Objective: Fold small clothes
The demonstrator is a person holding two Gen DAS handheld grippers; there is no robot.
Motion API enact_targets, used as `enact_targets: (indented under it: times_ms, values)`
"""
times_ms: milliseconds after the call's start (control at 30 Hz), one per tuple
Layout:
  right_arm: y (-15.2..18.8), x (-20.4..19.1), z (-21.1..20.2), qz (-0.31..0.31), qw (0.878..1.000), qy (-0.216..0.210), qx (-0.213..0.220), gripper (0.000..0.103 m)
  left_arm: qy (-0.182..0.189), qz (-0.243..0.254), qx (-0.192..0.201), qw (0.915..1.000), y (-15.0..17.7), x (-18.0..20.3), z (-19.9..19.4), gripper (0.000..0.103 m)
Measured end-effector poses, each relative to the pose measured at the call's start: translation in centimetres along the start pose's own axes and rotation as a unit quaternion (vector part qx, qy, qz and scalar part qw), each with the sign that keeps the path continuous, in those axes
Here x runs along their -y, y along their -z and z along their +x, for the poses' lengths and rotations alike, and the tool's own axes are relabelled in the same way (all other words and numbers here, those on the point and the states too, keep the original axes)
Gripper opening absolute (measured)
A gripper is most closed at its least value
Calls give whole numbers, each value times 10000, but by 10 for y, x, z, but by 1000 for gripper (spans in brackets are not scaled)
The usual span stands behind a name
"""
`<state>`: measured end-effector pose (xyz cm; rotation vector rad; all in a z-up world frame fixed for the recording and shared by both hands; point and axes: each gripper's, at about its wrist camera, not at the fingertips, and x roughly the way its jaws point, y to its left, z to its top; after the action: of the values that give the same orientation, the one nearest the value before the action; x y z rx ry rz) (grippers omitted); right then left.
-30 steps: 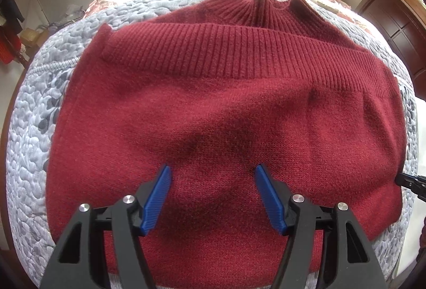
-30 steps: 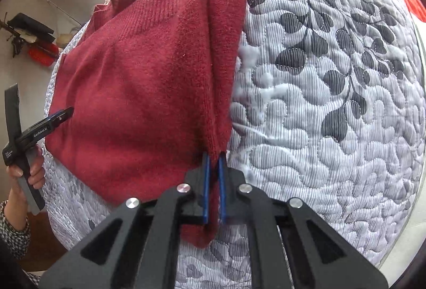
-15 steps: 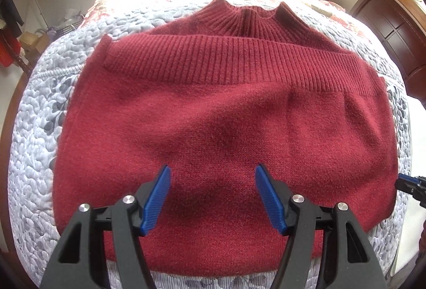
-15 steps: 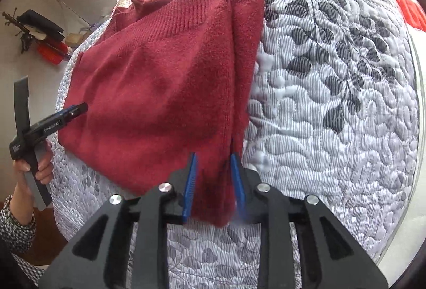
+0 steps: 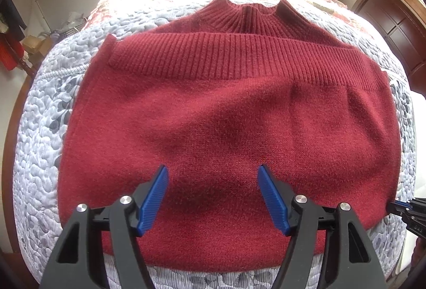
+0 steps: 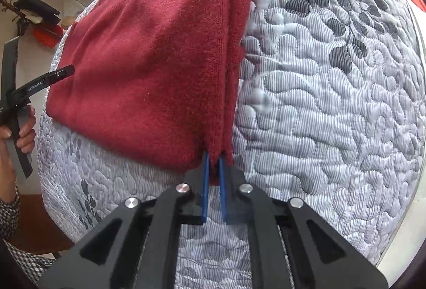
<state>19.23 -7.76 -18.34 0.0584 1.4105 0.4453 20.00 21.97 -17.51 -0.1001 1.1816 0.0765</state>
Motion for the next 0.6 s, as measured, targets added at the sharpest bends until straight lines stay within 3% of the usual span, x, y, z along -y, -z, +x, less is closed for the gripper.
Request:
enact_targets:
  times_ms: [133, 200, 367, 600]
  values:
    - [-8, 3, -14, 178, 9996, -204, 96, 17, -8, -5, -115, 9999, 0, -1, 4, 70]
    - [-16, 1, -30, 152, 9993, -98, 337, 44, 19, -21, -30, 10000, -5, -1, 0, 70]
    - [-50, 5, -44, 258, 9976, -101, 629, 53, 40, 44, 18, 10000, -21, 7, 0, 72]
    - [-81, 19, 1, 565, 9975, -375, 203, 55, -126, 10, -258, 9996, -28, -2, 24, 72]
